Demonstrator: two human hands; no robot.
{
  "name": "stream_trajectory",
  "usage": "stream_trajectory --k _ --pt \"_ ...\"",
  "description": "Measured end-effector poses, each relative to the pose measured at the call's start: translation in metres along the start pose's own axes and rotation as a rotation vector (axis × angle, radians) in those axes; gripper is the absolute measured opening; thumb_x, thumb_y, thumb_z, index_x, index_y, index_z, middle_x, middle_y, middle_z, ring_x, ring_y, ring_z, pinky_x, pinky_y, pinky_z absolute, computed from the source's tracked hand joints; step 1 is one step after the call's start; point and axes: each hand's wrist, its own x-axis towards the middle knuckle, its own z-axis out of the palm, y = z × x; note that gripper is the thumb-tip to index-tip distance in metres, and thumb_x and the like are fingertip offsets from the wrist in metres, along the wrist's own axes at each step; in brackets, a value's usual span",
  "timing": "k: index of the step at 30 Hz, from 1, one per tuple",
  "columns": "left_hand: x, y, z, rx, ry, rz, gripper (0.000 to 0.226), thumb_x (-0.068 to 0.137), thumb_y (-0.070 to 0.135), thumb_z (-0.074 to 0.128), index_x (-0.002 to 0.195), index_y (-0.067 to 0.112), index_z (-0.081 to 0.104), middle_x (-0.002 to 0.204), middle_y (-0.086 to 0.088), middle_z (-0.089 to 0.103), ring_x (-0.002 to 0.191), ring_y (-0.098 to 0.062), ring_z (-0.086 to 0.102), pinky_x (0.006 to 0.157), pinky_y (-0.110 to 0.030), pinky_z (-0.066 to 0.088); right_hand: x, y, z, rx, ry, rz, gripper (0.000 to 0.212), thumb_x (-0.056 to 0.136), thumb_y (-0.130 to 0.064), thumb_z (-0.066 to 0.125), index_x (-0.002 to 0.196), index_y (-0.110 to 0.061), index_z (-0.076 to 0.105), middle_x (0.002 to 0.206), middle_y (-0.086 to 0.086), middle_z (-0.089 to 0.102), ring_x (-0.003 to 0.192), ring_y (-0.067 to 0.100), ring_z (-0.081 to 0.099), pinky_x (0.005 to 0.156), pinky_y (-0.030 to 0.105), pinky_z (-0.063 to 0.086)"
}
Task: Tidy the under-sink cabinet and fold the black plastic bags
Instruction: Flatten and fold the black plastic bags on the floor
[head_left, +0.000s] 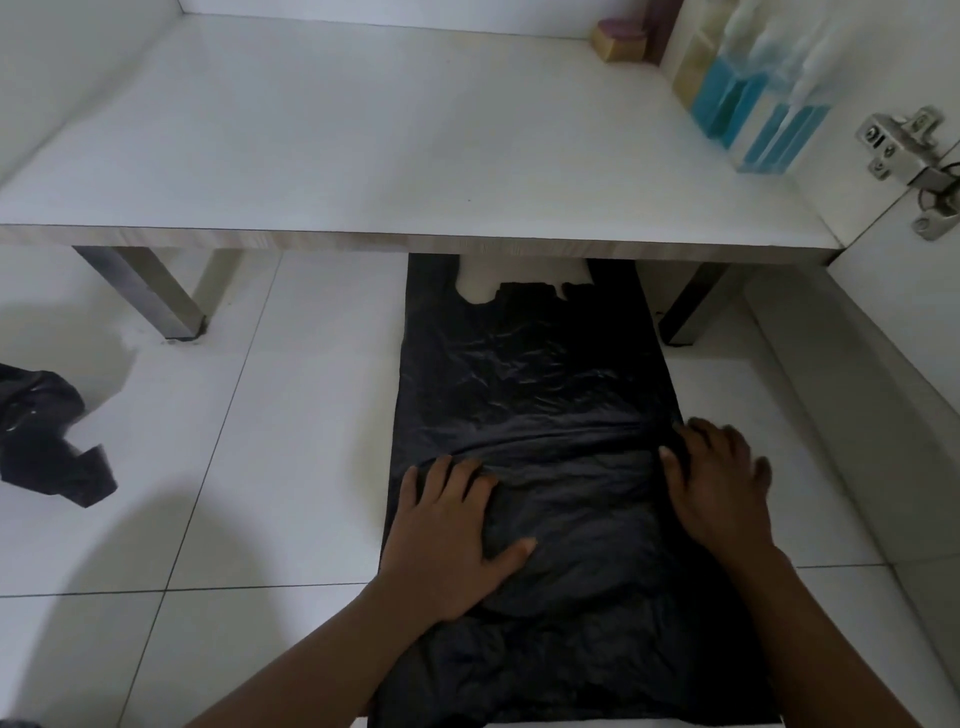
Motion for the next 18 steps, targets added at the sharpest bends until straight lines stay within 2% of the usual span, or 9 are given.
stream_trajectory --k 2,5,7,9,11,14,18 --pt "0.015 0.000 -0.010 0.012 0.086 0.011 0.073 0.087 0.080 0.029 0.133 0.027 0.053 0.136 0.002 0.051 0.130 -0.024 0.043 0.116 -0.054 0.026 0.009 -0.016 -0.005 0.012 0.105 -0.119 0.052 0.100 -0.048 0.027 0.135 -0.020 0.052 0.142 0.007 0.050 0.134 0.032 0.039 0.109 0.062 0.031" --pt "0.051 -0.009 -0.015 0.012 0.226 0.005 0.055 0.090 0.061 0.041 0.123 0.021 0.058 0.128 -0.004 0.055 0.122 -0.028 0.049 0.111 -0.054 0.034 0.020 -0.065 -0.001 0.129 0.239 -0.401 0.039 0.097 -0.034 0.044 0.124 -0.014 0.063 0.125 0.009 0.059 0.119 0.031 0.052 0.100 0.050 0.043" --pt "0.076 -0.018 -0.015 0.026 0.193 -0.009 0.058 0.088 0.056 0.042 0.129 0.017 0.057 0.134 -0.006 0.052 0.128 -0.029 0.045 0.114 -0.054 0.030 0.023 -0.105 0.004 0.152 0.196 -0.533 0.033 0.096 -0.027 0.047 0.121 -0.014 0.064 0.118 0.006 0.059 0.111 0.026 0.052 0.095 0.042 0.046" --pt "0.088 -0.027 -0.010 0.073 0.123 0.000 0.065 0.088 0.058 0.038 0.135 0.016 0.054 0.139 -0.007 0.050 0.133 -0.030 0.041 0.117 -0.052 0.026 0.029 -0.131 0.017 0.115 0.114 -0.617 0.029 0.096 -0.024 0.047 0.119 -0.015 0.063 0.112 0.004 0.058 0.104 0.024 0.052 0.085 0.041 0.048" --pt "0.088 -0.033 -0.002 0.092 0.110 0.027 0.066 0.092 0.061 0.035 0.140 0.018 0.049 0.144 -0.008 0.046 0.136 -0.030 0.037 0.119 -0.050 0.023 0.044 -0.139 0.027 0.051 0.056 -0.609 0.028 0.098 -0.027 0.046 0.121 -0.018 0.061 0.114 0.004 0.055 0.105 0.025 0.050 0.084 0.043 0.047" --pt "0.083 -0.037 0.003 0.069 0.137 0.027 0.072 0.093 0.071 0.034 0.145 0.022 0.042 0.148 -0.004 0.040 0.141 -0.028 0.031 0.121 -0.052 0.019 0.092 -0.127 0.033 -0.038 0.019 -0.495 0.037 0.100 -0.039 0.041 0.131 -0.023 0.053 0.128 0.005 0.049 0.117 0.028 0.045 0.096 0.044 0.040" --pt "0.086 -0.035 0.003 0.055 0.117 0.006 0.080 0.089 0.078 0.034 0.147 0.024 0.038 0.153 -0.002 0.035 0.145 -0.028 0.026 0.122 -0.054 0.014 0.172 -0.101 0.026 0.029 -0.021 -0.311 0.053 0.102 -0.046 0.032 0.146 -0.017 0.039 0.151 0.015 0.036 0.137 0.036 0.034 0.114 0.050 0.029"
